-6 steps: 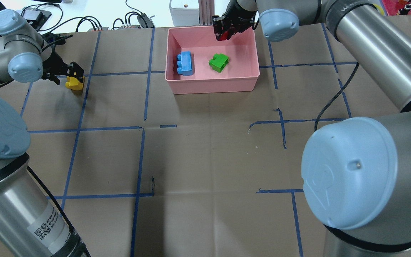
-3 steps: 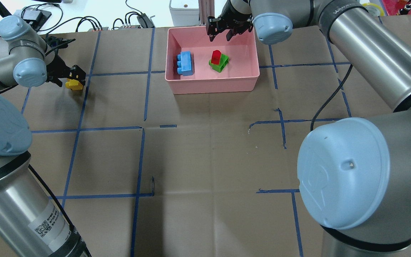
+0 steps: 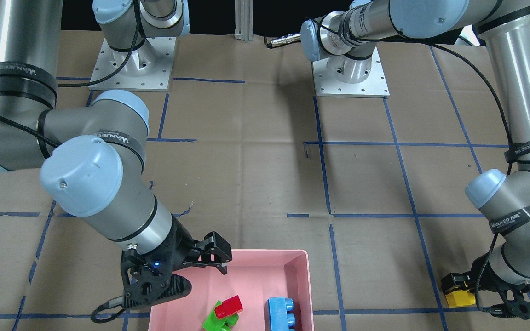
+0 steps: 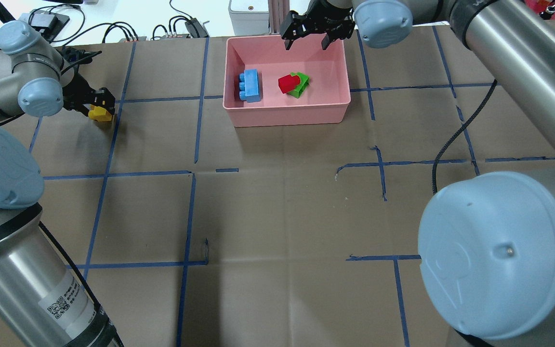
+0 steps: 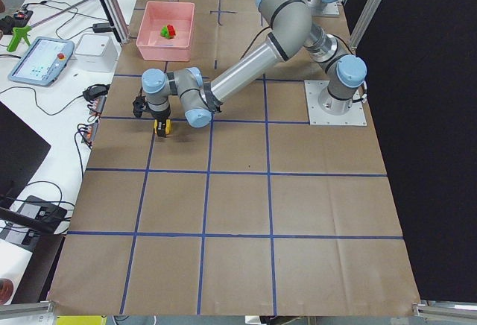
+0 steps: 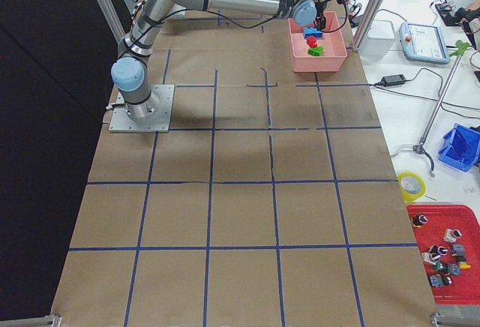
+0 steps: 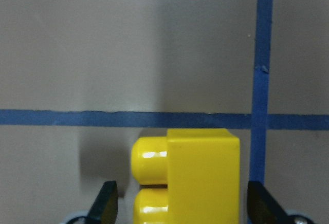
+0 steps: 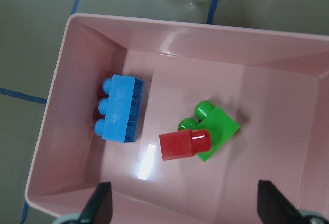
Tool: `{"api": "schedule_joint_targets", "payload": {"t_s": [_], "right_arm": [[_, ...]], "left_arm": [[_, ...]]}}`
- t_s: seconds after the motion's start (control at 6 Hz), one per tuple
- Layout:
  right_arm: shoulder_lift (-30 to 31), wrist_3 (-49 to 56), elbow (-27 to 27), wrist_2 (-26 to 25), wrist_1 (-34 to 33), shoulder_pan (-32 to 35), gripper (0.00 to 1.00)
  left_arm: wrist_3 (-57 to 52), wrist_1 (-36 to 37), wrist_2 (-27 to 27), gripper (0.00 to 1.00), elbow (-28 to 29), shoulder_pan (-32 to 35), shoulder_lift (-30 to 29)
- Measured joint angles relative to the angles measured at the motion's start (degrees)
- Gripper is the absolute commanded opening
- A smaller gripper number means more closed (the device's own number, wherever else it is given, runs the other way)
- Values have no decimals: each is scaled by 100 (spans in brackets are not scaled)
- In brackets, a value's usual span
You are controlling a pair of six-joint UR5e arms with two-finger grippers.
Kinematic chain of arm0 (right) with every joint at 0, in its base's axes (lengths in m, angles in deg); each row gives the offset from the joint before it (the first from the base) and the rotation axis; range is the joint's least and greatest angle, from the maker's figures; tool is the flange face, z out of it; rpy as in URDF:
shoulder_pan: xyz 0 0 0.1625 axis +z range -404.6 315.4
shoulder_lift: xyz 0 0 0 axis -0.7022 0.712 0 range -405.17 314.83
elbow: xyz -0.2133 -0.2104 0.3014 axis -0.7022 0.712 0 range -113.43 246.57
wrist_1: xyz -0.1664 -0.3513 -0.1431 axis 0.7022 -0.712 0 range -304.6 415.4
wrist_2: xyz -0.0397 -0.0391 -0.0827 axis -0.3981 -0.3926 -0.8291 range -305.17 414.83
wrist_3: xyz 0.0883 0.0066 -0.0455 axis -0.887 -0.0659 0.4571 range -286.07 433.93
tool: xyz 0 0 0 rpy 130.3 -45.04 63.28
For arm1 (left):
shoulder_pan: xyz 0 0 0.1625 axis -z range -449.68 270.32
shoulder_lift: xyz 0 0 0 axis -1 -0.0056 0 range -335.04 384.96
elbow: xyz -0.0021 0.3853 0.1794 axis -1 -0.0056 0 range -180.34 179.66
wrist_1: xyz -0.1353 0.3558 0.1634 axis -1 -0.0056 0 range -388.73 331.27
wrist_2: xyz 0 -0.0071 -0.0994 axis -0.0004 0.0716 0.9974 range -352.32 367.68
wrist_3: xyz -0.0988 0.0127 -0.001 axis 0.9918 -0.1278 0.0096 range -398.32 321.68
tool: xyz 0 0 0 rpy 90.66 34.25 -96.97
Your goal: Put all blocks into box
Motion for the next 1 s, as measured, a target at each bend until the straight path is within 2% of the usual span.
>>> {"api": "schedule_joint_targets", "payload": {"t_s": [0.17, 0.33, 0.5, 0.67, 1.0], "right_arm": [[377, 23, -69, -446, 478, -77, 100], [851, 31, -265, -947, 962, -118, 100], [1424, 33, -627, -1199, 1515, -152, 100], [1964, 13, -1074, -1284, 1834, -172, 100], [2869, -41, -2020, -1317, 1960, -187, 100]], "left_arm": [[-25, -1, 2, 20, 6, -3, 1], [-81, -1, 2, 16, 14, -12, 12], [-137, -29, 3, 16, 60, -16, 69], [-160, -353, 10, 16, 309, -3, 207], [-163, -2248, 23, 16, 1542, 35, 490]]}}
